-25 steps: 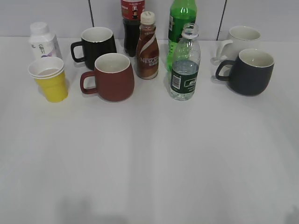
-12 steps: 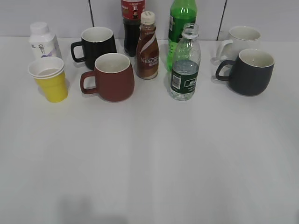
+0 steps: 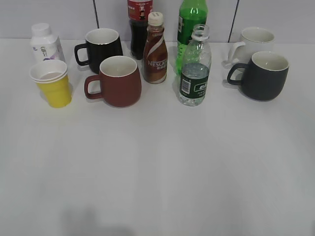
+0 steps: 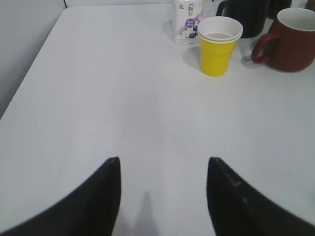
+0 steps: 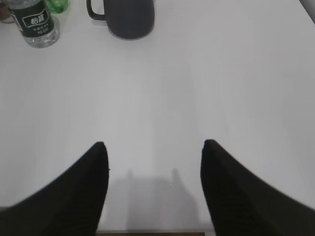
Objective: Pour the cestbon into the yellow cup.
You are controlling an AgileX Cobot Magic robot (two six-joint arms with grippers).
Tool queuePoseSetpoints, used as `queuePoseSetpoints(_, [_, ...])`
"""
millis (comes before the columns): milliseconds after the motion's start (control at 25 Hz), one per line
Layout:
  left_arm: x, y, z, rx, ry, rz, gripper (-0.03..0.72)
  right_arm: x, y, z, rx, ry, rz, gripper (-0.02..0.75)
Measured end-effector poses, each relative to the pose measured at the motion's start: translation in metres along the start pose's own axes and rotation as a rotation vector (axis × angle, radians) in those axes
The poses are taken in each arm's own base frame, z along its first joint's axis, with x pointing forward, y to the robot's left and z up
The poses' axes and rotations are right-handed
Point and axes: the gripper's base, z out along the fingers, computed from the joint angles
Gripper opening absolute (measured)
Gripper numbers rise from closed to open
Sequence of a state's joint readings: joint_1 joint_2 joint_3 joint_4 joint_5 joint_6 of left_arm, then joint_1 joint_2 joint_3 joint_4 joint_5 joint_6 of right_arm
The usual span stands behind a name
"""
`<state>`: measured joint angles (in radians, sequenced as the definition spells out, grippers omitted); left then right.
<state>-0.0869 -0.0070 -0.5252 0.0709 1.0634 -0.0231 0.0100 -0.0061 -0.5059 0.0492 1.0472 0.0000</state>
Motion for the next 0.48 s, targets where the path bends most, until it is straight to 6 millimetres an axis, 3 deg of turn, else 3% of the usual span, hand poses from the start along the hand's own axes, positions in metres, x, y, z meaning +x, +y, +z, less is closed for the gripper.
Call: queuePoseSetpoints(480, [0.0, 0.0, 0.0, 0.0, 0.0, 0.0, 0.423, -0.0001, 0.0, 0.0, 0.0, -0.001, 0.0, 0.448])
